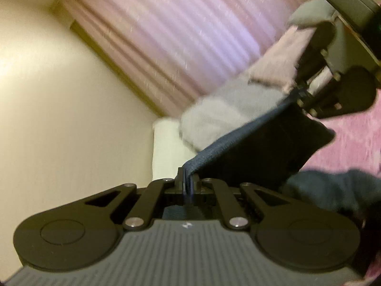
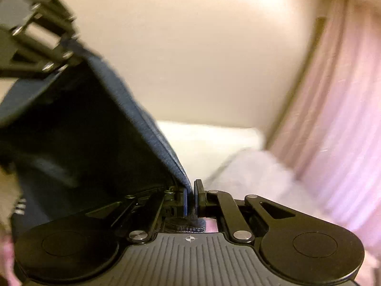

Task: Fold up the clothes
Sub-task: 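Grasp the blue jeans with both grippers and lift them off the pile, then carry the jeans with both grippers and lay them on the pink bedspread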

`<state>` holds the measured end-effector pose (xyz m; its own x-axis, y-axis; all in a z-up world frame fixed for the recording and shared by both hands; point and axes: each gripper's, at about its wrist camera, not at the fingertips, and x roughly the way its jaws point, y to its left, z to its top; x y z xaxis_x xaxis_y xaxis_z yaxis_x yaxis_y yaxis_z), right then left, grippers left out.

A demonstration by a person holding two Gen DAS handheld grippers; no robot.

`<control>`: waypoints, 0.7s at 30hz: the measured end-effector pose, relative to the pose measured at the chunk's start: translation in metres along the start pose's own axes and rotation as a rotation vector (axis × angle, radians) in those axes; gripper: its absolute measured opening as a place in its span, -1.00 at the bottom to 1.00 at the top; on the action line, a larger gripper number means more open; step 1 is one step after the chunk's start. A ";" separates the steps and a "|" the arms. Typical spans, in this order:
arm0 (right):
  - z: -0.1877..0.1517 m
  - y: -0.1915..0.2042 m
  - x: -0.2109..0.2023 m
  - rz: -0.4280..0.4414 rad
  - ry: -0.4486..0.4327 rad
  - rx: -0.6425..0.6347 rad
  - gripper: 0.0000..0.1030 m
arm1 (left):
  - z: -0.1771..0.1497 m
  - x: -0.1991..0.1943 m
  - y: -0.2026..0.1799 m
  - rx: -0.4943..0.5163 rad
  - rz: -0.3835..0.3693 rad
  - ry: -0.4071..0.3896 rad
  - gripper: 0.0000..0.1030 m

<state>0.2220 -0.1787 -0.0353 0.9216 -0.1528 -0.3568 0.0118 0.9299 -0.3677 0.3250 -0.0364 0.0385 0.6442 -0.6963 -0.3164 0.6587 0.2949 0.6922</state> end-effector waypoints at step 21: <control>-0.277 -0.214 -0.466 -0.419 0.373 0.219 -0.93 | 0.308 -0.046 -0.418 0.070 -0.644 -0.238 -0.95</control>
<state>-0.3171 -0.3990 -0.0280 0.6231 -0.5914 -0.5119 0.4608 0.8064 -0.3707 -0.0998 -0.3292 -0.0358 0.0248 -0.8458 -0.5329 0.8495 -0.2632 0.4572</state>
